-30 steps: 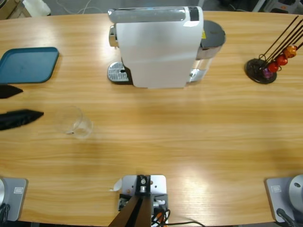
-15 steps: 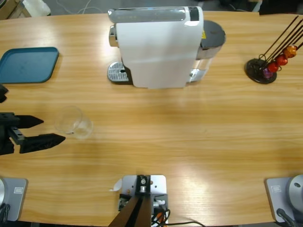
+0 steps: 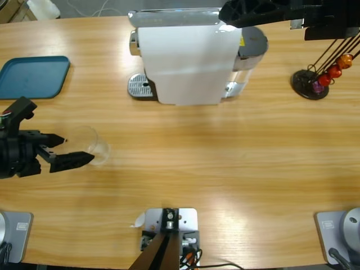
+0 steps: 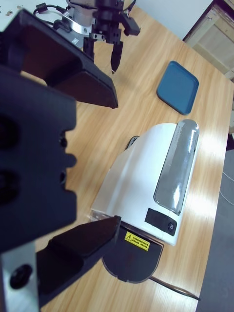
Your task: Pour coffee
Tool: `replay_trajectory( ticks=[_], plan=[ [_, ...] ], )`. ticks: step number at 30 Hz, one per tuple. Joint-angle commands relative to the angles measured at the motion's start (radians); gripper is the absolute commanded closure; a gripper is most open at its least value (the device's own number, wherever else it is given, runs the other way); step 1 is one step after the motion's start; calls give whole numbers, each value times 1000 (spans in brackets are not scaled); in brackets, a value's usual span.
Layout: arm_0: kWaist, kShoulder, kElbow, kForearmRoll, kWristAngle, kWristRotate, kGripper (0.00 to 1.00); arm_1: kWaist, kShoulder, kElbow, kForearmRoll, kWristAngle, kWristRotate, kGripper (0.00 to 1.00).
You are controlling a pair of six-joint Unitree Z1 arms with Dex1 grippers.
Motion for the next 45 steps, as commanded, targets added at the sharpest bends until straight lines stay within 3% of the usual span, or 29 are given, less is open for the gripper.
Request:
replay_trajectory(
  ticks=[1, 9, 13, 16, 20, 25, 30, 37, 45],
  plan=[
    [-11, 93, 55, -83, 27, 3, 15, -4, -30, 25, 34, 2, 12, 0],
    [-11, 150, 79, -180, 56, 3, 208, -24, -48, -15, 109, 12, 11, 0],
    [-11, 174, 97, -195, 55, 21, 458, -24, -43, -25, 117, 13, 11, 0],
    [-11, 169, 107, -193, 46, 33, 570, -24, -40, -24, 118, 12, 11, 0],
    [2, 95, 83, -179, 4, 108, 549, -24, -40, -13, 115, 7, 12, 0],
    [255, 58, -1, -155, -215, 571, 543, -24, -45, 36, 79, 3, 20, 0],
    [378, 156, -129, -97, -313, 820, 547, -43, -45, 72, 61, 19, 22, 0],
    [519, 336, -294, -87, -533, 1008, 547, -119, -38, 79, 63, 88, 4, 0],
    [558, 553, -522, -21, -558, 1093, 547, -188, -16, 72, 74, 141, -18, 4]
  ],
)
